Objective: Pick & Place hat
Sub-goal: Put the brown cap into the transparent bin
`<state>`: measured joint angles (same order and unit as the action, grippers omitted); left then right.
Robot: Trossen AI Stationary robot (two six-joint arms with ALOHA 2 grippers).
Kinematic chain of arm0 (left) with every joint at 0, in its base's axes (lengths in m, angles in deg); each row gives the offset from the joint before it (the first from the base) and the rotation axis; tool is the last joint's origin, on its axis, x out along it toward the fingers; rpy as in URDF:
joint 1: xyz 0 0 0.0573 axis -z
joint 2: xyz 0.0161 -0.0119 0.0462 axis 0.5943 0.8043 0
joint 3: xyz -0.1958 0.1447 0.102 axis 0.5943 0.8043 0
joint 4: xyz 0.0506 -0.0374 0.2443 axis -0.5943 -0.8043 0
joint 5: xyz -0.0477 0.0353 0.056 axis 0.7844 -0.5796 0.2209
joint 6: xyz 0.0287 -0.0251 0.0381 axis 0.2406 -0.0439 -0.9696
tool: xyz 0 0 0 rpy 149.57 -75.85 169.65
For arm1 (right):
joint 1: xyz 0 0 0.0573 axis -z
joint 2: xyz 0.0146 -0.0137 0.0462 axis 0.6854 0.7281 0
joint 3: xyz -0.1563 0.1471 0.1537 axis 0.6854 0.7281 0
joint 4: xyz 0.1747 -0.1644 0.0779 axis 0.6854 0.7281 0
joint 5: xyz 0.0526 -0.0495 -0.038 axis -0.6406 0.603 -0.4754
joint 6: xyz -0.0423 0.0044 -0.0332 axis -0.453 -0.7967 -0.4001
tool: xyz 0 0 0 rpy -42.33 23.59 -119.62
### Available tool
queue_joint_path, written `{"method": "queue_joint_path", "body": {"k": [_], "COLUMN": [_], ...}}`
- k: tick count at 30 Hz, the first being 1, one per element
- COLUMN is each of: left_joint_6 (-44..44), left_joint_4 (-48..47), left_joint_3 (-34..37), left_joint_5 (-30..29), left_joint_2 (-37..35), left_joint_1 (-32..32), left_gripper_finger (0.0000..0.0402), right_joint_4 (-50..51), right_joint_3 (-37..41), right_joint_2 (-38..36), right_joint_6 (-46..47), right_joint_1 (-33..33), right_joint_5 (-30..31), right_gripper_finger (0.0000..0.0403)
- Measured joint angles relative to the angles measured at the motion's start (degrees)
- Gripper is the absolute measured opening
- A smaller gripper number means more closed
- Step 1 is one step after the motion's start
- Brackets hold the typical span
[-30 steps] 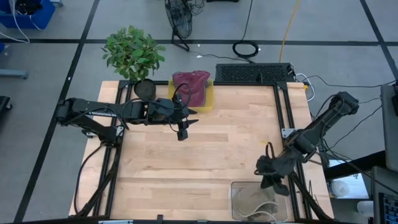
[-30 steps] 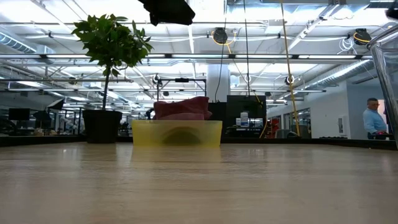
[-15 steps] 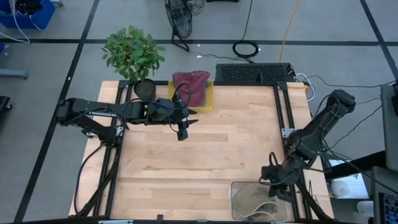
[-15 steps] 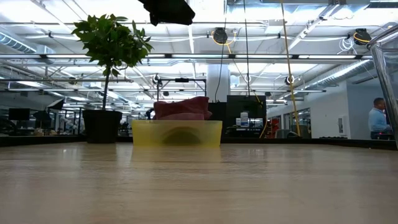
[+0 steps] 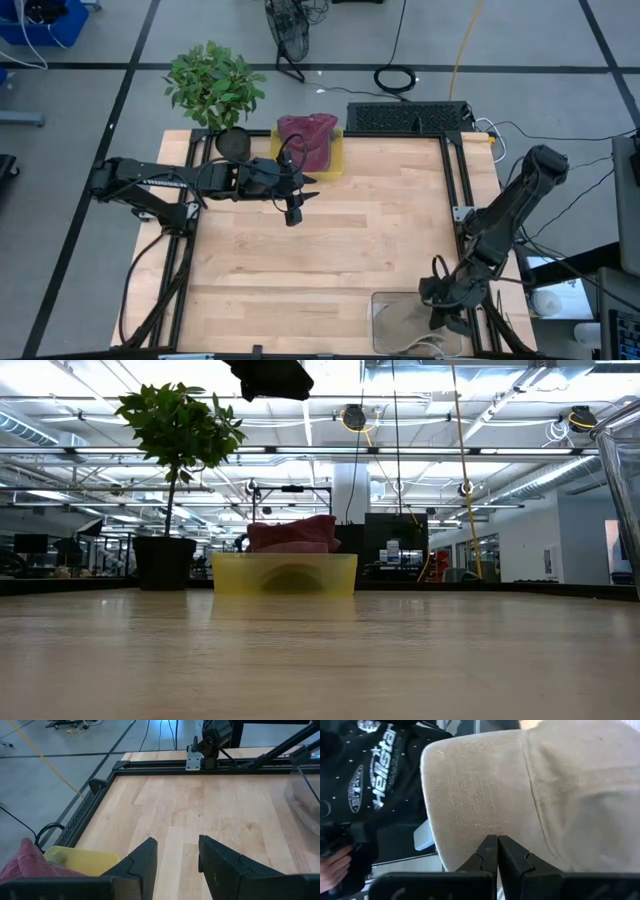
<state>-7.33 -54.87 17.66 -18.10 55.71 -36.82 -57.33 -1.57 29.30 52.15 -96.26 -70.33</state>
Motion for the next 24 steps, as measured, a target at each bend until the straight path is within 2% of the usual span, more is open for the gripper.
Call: {"method": "queue_joint_path", "body": {"k": [5,17,24], "left_joint_6": [-0.16,-3.36,-4.66], "left_joint_4": [0.05,3.53,4.75], "left_joint_3": [0.00,0.00,0.00], "left_joint_5": [0.00,0.00,1.95], "left_joint_2": [0.00,0.00,-0.02], "left_joint_1": [0.02,-0.36,-1.72], "left_gripper_finger": [0.0147,0.0147,0.0147], "right_joint_4": [-6.82,-15.75,-17.28], "right_joint_3": [0.00,0.00,-0.02], "right_joint_2": [3.78,9.29,9.92], "right_joint_6": [-2.01,-1.14,-4.01], "right_joint_1": [0.50,0.62,2.23], "right_joint_5": [-0.19,0.40,4.61], "right_gripper_finger": [0.0000,0.0000,0.0000]}}
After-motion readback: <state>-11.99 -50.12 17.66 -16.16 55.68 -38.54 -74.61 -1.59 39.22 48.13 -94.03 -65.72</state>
